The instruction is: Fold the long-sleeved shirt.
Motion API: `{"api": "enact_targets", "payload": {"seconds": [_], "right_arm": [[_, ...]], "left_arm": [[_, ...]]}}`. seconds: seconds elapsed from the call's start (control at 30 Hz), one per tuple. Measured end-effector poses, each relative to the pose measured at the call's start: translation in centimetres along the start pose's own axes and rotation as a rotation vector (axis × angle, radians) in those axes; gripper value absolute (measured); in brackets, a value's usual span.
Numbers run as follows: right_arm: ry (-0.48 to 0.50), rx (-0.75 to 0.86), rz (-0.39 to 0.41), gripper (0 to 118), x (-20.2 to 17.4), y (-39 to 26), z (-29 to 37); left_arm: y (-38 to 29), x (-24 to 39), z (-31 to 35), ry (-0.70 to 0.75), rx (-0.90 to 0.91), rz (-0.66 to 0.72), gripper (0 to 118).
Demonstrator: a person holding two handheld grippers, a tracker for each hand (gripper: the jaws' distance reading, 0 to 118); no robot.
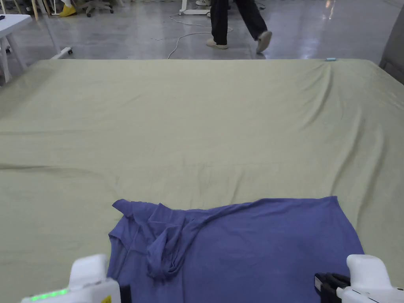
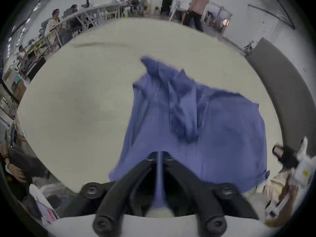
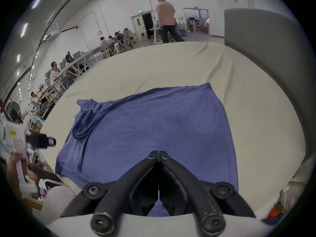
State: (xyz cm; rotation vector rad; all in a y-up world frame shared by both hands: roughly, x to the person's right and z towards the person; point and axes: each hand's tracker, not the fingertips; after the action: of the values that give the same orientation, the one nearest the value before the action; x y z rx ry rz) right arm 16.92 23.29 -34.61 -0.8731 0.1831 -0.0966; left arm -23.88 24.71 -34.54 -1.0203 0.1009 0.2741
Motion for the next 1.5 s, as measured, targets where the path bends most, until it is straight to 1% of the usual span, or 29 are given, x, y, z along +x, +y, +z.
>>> {"api": "enact_targets", "payload": {"seconds": [0.03, 0.07, 0.2, 0.27, 0.3, 0.33, 0.37, 0.4, 0.47, 0.5, 0.53, 0.6, 0.67, 0.7, 0.73, 0.77, 0.8, 0.87, 1.0, 1.03, 1.1, 1.17, 1.2, 1.27, 1.3, 1.33, 1.37, 1.43, 1.5], "right_arm": [[-0.011, 0.014, -0.004, 0, 0.0, -0.1, 0.2], [-0.014, 0.028, -0.007, 0, 0.0, -0.1, 0.4], [-0.02, 0.043, 0.002, 0, -0.3, -0.2, 0.5], [-0.037, 0.07, 0.006, 0, -0.5, -0.2, 0.8], [-0.038, 0.075, 0.01, 0, -0.6, -0.2, 0.9], [-0.044, 0.08, 0.013, 0, -0.7, -0.2, 0.9], [-0.055, 0.083, 0.016, 0, -0.7, -0.2, 0.9], [-0.054, 0.082, 0.017, 0, -0.7, -0.1, 0.8], [-0.059, 0.068, 0.02, 0, -0.7, 0.1, 0.5], [-0.067, 0.06, 0.019, 0, -0.7, 0.2, 0.3], [-0.074, 0.048, 0.016, 0, -0.8, 0.3, 0.1], [-0.041, 0.004, 0.005, 0, -0.3, 0.8, -0.4], [0.039, -0.036, -0.076, 0, 1.6, 2.7, -1.7], [0.04, -0.025, -0.091, 18, 2.6, 4.4, -2.2], [0.025, -0.02, -0.083, 53, 3.6, 6.7, -2.6], [0.019, -0.026, -0.109, 107, 4.7, 9.7, -3.4], [0.006, -0.039, -0.17, 118, 5.7, 12.1, -4.5], [0.043, 0.033, -0.247, 118, 8.7, 16.3, -7.2], [-0.2, -0.251, -0.17, 116, 11.4, 21.4, -17.4], [-0.219, -0.339, -0.173, 111, 12.1, 21.6, -19.8], [-0.23, -0.427, -0.172, 85, 12.9, 20.8, -22.4], [-0.3, -0.446, -0.198, 84, 13.4, 20.0, -23.8], [-0.247, -0.42, -0.216, 85, 13.4, 19.9, -23.6], [-0.274, -0.428, -0.189, 83, 12.8, 20.8, -22.6], [-0.248, -0.396, -0.124, 71, 12.5, 21.1, -21.7], [-0.24, -0.355, -0.075, 41, 12.0, 21.3, -20.7], [-0.334, -0.365, -0.021, 2, 11.2, 21.5, -20.1], [-0.271, -0.33, 0.009, 2, 11.3, 21.2, -17.9], [-0.284, -0.257, 0.015, 1, 11.8, 20.7, -15.0]], "left_arm": [[1.9, -0.1, -0.2, 0.017, 0.058, -0.002, 96], [4.5, 0.4, -0.7, 0.031, 0.076, -0.006, 118], [13.6, 1.1, -5.6, 0.075, 0.123, 0.041, 117], [17.1, 1.3, -9.8, 0.108, 0.032, 0.063, 116], [18.0, 1.3, -11.6, 0.121, -0.018, 0.062, 112], [18.0, 0.3, -13.9, 0.12, -0.071, 0.069, 98], [18.0, 0.1, -15.8, 0.117, -0.101, 0.069, 69], [17.4, 0.2, -17.1, 0.14, -0.122, 0.065, 51], [15.0, 0.5, -18.3, 0.122, -0.156, 0.039, 35], [14.6, 0.8, -17.0, 0.137, -0.051, 0.028, 29], [14.6, 1.0, -16.1, 0.105, -0.037, 0.017, 12], [14.7, 1.1, -14.5, 0.078, -0.063, 0.057, 5], [15.1, 1.2, -12.8, 0.036, -0.051, 0.024, 5], [15.3, 1.2, -12.0, 0.026, -0.037, 0.017, 5], [15.8, 1.1, -11.6, 0.022, -0.031, 0.006, 5], [16.1, 1.2, -10.9, 0.008, -0.024, 0.001, 5], [16.3, 1.2, -10.4, -0.005, -0.021, -0.003, 5], [16.5, 1.4, -10.0, -0.03, -0.017, -0.005, 5], [16.5, 1.6, -10.2, -0.034, -0.029, -0.031, 5], [16.5, 1.6, -10.3, -0.033, -0.032, -0.032, 5], [16.4, 1.3, -10.6, -0.035, -0.036, -0.03, 5], [16.0, 1.2, -11.0, -0.024, -0.054, -0.036, 5], [16.0, 1.1, -11.1, -0.022, -0.058, -0.04, 5], [15.8, 1.0, -11.2, -0.017, -0.065, -0.049, 5], [15.8, 0.9, -11.1, -0.014, -0.068, -0.055, 5], [15.8, 0.7, -11.0, -0.015, -0.068, -0.054, 5], [15.8, 0.5, -10.7, -0.021, -0.068, -0.05, 5], [15.5, 0.4, -9.8, -0.037, -0.065, -0.043, 5], [15.3, 0.1, -8.7, -0.046, -0.059, -0.038, 5]]}}
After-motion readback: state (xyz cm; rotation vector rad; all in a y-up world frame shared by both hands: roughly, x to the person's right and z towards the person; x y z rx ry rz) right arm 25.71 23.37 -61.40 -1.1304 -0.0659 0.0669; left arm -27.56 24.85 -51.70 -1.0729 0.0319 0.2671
